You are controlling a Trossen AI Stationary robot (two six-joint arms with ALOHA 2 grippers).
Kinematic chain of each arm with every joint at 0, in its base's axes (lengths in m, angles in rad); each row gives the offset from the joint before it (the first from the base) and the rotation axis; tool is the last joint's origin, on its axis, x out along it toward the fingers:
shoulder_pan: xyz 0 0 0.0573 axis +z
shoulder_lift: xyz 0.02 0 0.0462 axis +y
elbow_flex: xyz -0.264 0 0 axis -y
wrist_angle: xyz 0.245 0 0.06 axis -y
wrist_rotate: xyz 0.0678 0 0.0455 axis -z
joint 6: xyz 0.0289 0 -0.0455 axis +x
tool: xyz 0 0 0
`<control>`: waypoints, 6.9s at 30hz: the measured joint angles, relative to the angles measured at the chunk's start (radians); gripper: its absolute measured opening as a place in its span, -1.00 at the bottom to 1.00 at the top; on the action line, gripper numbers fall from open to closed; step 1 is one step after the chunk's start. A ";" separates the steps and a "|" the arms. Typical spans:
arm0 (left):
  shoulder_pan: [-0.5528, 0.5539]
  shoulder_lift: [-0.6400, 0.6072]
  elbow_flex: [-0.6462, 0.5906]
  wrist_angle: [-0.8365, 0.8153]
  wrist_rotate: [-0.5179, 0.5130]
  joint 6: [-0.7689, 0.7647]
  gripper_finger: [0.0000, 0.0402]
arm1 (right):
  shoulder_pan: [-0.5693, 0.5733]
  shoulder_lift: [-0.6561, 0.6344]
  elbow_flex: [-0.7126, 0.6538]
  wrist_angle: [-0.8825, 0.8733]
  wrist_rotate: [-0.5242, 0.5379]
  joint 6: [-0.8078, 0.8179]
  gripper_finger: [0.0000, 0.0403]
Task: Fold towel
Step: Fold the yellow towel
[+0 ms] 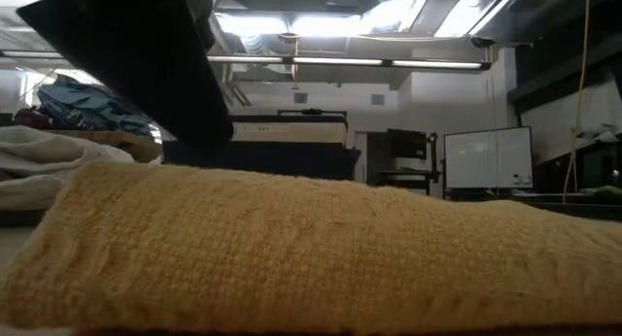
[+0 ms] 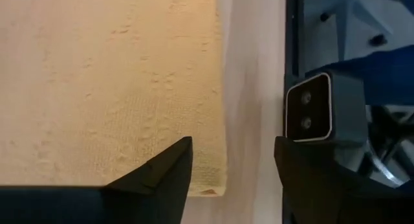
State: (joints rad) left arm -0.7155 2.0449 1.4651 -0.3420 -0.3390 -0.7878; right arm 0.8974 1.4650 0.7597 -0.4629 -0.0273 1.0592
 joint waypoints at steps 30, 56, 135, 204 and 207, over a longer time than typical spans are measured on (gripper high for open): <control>-0.005 0.116 0.003 -0.011 -0.051 0.172 -0.02 | 0.038 0.122 0.002 0.019 0.078 -0.019 -0.18; -0.004 0.119 0.001 -0.013 -0.050 0.156 -0.07 | 0.025 0.126 0.035 0.112 -0.258 0.031 -0.18; -0.026 0.089 -0.003 -0.015 -0.112 -0.172 -0.95 | 0.124 0.285 0.194 0.053 -0.159 0.221 -0.96; 0.397 -0.156 0.000 -0.515 -0.394 -0.032 -0.93 | -0.290 0.275 0.437 -1.068 0.323 -0.178 -1.00; 0.420 -0.156 0.000 -0.514 -0.393 -0.050 -0.90 | -0.290 0.275 0.437 -1.067 0.330 -0.178 -0.99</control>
State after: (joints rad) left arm -0.2959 1.8889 1.4654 -0.8562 -0.7323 -0.8377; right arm 0.6079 1.7401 1.1965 -1.5303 0.3030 0.8810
